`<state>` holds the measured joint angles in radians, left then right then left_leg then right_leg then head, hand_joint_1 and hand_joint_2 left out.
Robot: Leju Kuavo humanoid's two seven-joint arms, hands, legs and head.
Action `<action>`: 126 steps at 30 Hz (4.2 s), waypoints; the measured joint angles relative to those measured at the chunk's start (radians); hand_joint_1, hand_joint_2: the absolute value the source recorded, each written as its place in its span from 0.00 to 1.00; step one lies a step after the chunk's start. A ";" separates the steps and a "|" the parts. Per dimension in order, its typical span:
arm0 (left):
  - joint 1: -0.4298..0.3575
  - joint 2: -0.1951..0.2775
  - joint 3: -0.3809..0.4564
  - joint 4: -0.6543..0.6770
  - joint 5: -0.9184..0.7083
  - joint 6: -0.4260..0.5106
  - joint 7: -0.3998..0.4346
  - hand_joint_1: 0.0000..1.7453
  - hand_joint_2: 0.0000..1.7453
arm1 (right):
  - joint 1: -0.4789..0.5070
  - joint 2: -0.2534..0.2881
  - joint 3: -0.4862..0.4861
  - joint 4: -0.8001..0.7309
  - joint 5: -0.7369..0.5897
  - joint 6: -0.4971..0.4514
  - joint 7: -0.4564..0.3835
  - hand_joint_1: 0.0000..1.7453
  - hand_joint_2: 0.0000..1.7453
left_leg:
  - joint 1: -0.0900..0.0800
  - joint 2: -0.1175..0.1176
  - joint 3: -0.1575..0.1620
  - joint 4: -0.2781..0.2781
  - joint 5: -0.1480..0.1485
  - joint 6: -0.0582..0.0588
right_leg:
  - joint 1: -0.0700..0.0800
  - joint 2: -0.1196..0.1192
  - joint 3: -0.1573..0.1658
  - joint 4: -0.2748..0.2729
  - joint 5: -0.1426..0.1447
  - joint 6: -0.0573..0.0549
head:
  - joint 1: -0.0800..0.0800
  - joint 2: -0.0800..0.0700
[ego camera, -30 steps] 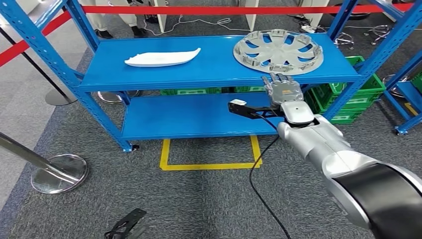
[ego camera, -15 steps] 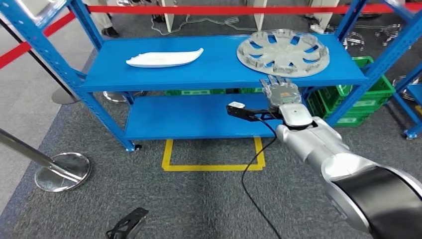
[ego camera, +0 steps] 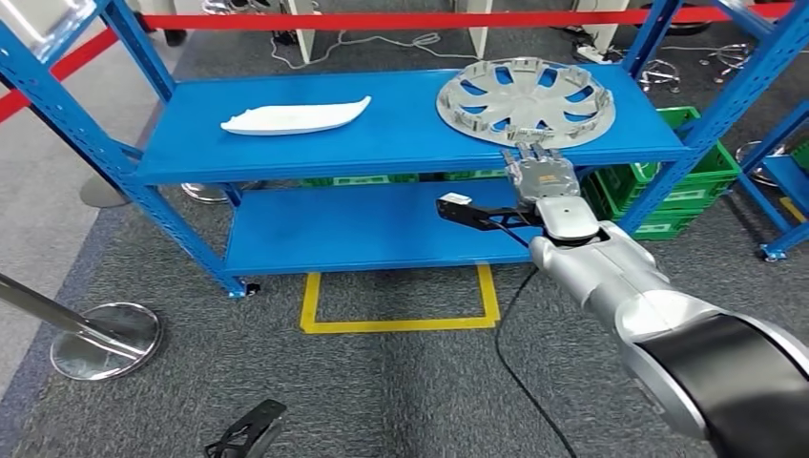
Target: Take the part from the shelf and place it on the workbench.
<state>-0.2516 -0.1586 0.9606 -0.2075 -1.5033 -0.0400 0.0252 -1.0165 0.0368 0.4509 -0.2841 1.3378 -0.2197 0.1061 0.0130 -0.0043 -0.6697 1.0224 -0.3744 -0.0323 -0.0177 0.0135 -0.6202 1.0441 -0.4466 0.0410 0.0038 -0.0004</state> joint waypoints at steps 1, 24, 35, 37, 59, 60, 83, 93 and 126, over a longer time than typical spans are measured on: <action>0.000 0.000 0.000 0.000 0.000 -0.001 -0.001 0.00 0.00 | 0.000 0.000 0.000 0.000 0.001 0.000 0.000 0.00 1.00 | -0.001 -0.001 0.005 -0.010 -0.008 0.004 | 0.001 0.000 0.001 -0.002 -0.002 0.006 | 0.000 0.000; -0.002 -0.006 0.000 0.000 0.002 -0.007 -0.008 0.00 0.00 | 0.000 -0.003 0.000 0.000 0.008 -0.001 -0.002 0.00 1.00 | -0.006 -0.008 -0.105 0.256 -0.141 -0.012 | 0.004 -0.003 -0.009 -0.011 0.022 -0.026 | -0.002 0.000; -0.004 -0.009 0.001 0.000 0.002 -0.007 -0.008 0.00 0.00 | -0.007 -0.003 0.000 0.000 0.008 -0.001 -0.003 0.00 1.00 | 0.000 -0.003 0.014 -0.013 -0.015 0.034 | 0.001 -0.006 0.027 0.018 -0.037 0.027 | -0.001 0.000; -0.005 -0.008 0.001 0.000 0.002 -0.007 -0.008 0.00 0.00 | -0.009 -0.003 0.000 0.000 0.008 -0.001 -0.004 0.00 1.00 | -0.004 -0.005 0.026 -0.014 -0.024 0.046 | 0.004 -0.007 -0.032 0.125 -0.076 0.026 | 0.002 0.000; -0.003 -0.008 0.001 0.000 0.002 -0.010 -0.008 0.00 0.00 | -0.001 -0.001 0.000 0.001 0.008 0.000 -0.006 0.00 1.00 | -0.019 -0.010 0.050 0.068 -0.104 0.011 | 0.019 -0.005 -0.018 -0.034 0.057 -0.036 | 0.002 0.000; -0.003 -0.008 0.001 0.000 0.002 -0.010 -0.008 0.00 0.00 | 0.000 0.000 0.000 0.001 0.008 0.000 -0.006 0.00 1.00 | -0.017 -0.010 0.024 0.109 -0.116 0.007 | 0.018 -0.004 -0.015 -0.034 0.055 -0.038 | 0.001 0.000; 0.003 -0.009 0.001 0.001 -0.001 -0.014 -0.008 0.00 0.00 | 0.006 0.008 0.000 0.000 0.013 0.010 -0.010 0.00 1.00 | -0.012 -0.009 0.057 0.017 -0.069 0.006 | 0.015 -0.004 -0.002 -0.036 0.051 -0.031 | 0.010 0.000; 0.005 -0.008 0.001 0.001 -0.003 -0.013 -0.010 0.00 0.00 | 0.006 0.009 0.000 0.000 0.017 0.014 -0.010 0.00 1.00 | -0.015 -0.005 -0.009 -0.028 0.043 0.016 | 0.021 0.000 0.060 -0.036 -0.006 -0.026 | 0.008 0.000; 0.002 -0.013 -0.001 0.001 -0.018 -0.018 -0.012 0.00 0.00 | 0.006 -0.071 -0.058 0.021 0.020 0.236 0.160 0.00 1.00 | -0.014 -0.010 0.004 -0.051 0.038 0.033 | 0.025 -0.005 0.075 -0.064 -0.011 -0.007 | 0.007 0.000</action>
<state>-0.2497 -0.1719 0.9594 -0.2068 -1.5209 -0.0578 0.0131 -1.0104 -0.0344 0.3930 -0.2627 1.3581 0.0162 0.2662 -0.0015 -0.0141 -0.6655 0.9712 -0.3360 0.0008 0.0077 0.0086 -0.5449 0.9804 -0.4577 0.0344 0.0110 -0.0004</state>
